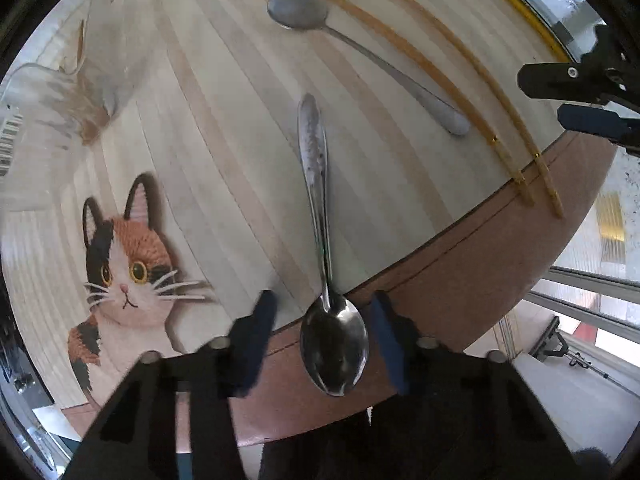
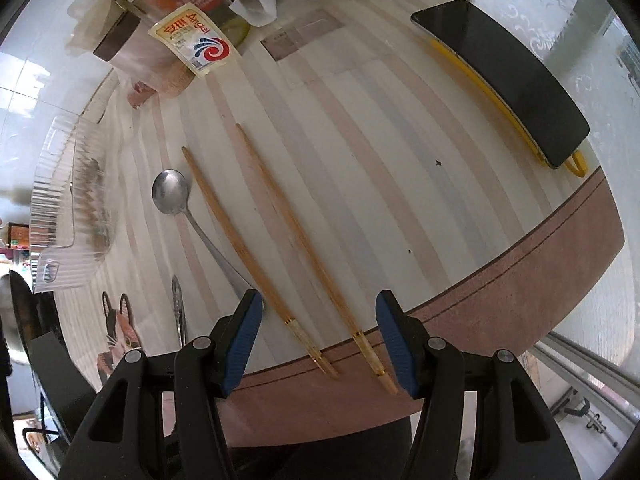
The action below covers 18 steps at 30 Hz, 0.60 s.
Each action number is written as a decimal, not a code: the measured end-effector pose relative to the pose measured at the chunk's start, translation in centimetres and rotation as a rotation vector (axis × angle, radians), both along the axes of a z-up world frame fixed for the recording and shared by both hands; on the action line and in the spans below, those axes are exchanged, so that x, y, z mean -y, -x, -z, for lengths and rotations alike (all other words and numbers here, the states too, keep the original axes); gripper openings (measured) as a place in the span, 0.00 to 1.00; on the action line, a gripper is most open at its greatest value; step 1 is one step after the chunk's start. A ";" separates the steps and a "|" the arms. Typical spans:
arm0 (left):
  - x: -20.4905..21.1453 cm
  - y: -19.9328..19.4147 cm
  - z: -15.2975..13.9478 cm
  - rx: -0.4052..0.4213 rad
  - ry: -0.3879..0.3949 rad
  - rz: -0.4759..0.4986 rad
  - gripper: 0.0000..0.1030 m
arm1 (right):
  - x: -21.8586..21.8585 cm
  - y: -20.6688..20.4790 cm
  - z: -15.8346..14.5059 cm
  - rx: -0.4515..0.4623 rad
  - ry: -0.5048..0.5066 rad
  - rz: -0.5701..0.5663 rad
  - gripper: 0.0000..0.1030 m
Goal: Organize utensils
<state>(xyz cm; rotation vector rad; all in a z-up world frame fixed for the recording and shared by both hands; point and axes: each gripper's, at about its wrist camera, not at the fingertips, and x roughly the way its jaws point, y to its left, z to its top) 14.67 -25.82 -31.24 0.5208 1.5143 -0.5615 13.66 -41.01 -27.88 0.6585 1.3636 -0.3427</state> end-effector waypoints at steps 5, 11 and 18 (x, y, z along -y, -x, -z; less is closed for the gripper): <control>-1.4 -1.8 -0.3 0.007 0.012 -0.065 0.05 | -0.8 -1.4 -0.4 0.014 0.003 -0.046 0.59; -5.9 -3.7 -0.3 0.027 0.004 -0.229 0.05 | -4.8 -5.8 -0.8 0.076 0.010 -0.241 0.59; -11.4 -5.1 -0.2 0.020 0.009 -0.440 0.05 | -9.8 -12.4 0.8 0.081 0.152 -0.459 0.59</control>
